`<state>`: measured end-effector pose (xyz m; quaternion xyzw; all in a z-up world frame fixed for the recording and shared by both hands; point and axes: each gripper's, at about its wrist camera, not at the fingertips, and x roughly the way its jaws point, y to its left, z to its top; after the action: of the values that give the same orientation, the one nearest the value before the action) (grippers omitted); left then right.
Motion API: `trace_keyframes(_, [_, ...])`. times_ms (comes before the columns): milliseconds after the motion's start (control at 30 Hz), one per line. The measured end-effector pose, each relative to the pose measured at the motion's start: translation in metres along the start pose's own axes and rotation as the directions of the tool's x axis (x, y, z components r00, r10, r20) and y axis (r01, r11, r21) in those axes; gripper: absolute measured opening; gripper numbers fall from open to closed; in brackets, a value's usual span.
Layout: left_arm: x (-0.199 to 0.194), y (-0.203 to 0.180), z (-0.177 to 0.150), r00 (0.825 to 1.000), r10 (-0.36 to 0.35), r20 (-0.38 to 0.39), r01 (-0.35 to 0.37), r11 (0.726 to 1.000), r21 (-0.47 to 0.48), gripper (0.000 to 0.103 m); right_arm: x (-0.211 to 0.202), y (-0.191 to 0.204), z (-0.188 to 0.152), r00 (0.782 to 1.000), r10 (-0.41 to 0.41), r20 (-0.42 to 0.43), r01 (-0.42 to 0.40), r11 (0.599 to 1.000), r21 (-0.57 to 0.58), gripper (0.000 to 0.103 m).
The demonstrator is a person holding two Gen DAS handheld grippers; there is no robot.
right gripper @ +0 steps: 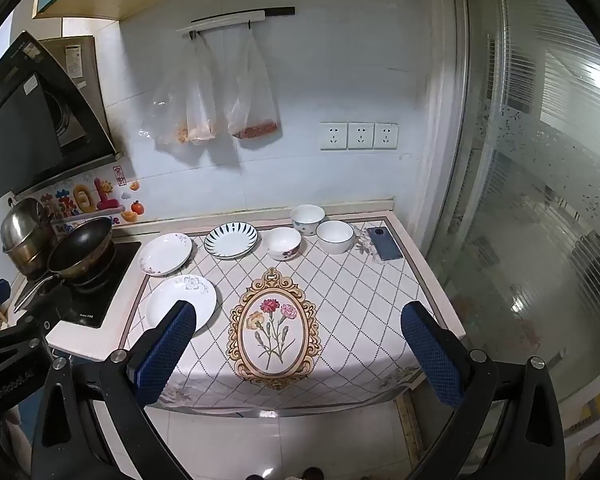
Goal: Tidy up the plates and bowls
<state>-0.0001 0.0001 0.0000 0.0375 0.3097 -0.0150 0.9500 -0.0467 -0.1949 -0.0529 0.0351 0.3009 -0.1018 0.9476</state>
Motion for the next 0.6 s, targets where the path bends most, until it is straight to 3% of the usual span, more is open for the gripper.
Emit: trace_keyframes(600, [-0.0008, -0.0028, 0.0013, 1.000, -0.002, -0.007, 0.002, 1.000, 0.001, 0.103, -0.0003, -0.0019, -0.0006, 1.000, 0.004, 0.004, -0.004, 1.000, 0.003, 0.103])
